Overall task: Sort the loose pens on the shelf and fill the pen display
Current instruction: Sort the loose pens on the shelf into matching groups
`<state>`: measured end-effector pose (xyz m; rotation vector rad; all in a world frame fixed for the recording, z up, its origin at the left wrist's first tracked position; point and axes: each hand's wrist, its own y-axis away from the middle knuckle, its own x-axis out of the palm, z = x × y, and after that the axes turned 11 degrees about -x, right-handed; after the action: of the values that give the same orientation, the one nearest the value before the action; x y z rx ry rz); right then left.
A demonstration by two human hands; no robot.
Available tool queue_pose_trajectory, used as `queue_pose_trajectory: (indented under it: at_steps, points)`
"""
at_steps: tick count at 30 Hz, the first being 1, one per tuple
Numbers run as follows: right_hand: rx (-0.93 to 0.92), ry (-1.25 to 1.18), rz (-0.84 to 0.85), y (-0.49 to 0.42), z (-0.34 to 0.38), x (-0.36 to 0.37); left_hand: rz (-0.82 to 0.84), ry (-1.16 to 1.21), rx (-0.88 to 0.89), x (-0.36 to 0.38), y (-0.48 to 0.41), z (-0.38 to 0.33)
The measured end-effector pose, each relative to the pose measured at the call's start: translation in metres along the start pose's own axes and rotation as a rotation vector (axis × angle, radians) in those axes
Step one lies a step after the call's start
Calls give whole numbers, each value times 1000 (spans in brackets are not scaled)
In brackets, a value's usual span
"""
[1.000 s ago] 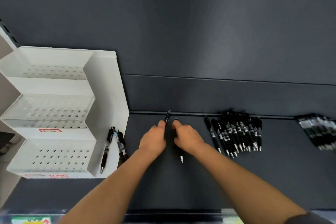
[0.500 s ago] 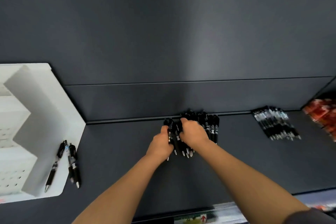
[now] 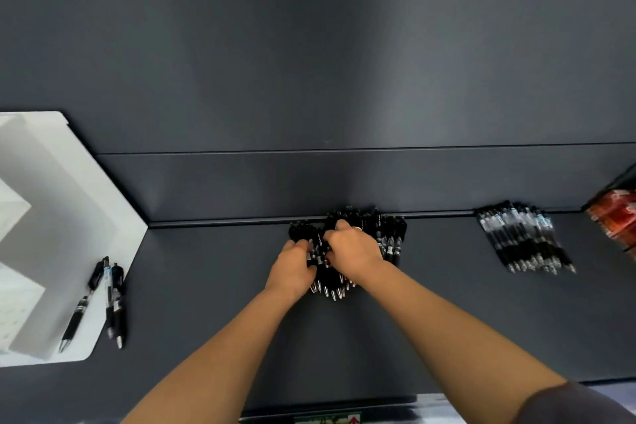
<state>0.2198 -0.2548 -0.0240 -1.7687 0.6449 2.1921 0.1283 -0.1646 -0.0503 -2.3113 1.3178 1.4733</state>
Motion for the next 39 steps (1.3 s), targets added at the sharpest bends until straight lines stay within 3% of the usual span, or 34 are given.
queue_pose_trajectory:
  at_steps: [8,19,30,39]
  points:
    - [-72,-1,-116,3,-7,-9,-43,-59,45,-11,3,0]
    - [-266,-54,-228,-17,67,-13,-319,-229,37,-72,35,65]
    - [-446,-105,-2,-63,206,4,-375,-210,-160,-138,52,179]
    - [-473,-143,206,-91,275,27,-292,-102,-344,-147,55,236]
